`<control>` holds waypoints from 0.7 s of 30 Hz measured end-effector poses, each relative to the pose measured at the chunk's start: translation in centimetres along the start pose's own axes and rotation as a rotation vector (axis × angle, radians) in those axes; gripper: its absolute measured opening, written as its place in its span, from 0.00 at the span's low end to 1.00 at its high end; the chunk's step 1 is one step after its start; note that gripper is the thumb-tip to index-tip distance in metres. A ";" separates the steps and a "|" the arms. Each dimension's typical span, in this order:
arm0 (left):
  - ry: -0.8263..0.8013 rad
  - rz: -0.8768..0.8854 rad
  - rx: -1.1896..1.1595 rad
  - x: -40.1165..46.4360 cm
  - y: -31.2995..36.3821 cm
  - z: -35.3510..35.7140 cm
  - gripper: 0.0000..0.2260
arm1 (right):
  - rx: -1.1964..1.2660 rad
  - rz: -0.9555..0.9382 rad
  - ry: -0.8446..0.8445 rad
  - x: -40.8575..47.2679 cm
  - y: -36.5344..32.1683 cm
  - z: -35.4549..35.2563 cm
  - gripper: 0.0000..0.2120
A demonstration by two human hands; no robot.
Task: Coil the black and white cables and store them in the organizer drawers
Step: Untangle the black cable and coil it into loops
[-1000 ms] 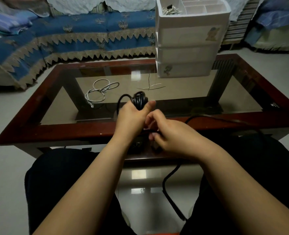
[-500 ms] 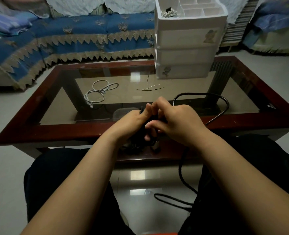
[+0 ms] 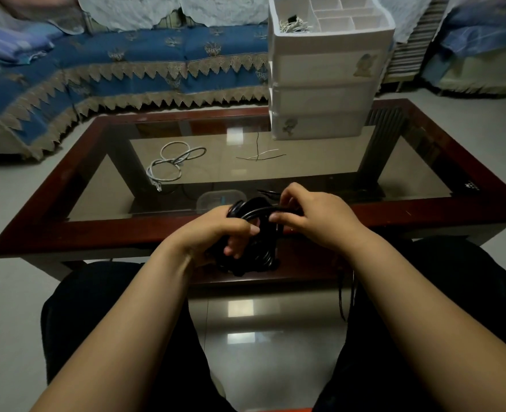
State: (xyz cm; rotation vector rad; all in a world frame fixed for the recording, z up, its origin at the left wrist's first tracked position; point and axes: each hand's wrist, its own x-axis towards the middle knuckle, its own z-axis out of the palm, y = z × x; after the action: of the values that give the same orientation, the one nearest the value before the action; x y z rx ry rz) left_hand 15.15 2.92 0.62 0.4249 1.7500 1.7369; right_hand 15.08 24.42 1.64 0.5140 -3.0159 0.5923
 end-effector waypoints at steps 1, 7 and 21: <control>-0.002 0.009 -0.062 -0.1 -0.2 -0.1 0.06 | 0.005 0.056 -0.038 -0.1 0.0 0.1 0.34; -0.008 0.090 -0.500 -0.6 -0.5 -1.0 0.16 | 0.706 0.189 -0.497 -0.7 -0.4 -1.3 0.20; 0.025 0.095 -0.715 -0.2 -0.3 0.1 0.19 | 1.159 0.466 -0.163 -1.1 0.8 4.0 0.17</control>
State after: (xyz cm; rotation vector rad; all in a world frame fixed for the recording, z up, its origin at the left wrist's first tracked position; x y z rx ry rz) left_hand 15.38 2.85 0.39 0.1682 1.0208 2.2839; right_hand 15.99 23.97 -2.41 -0.2017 -2.5784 2.4056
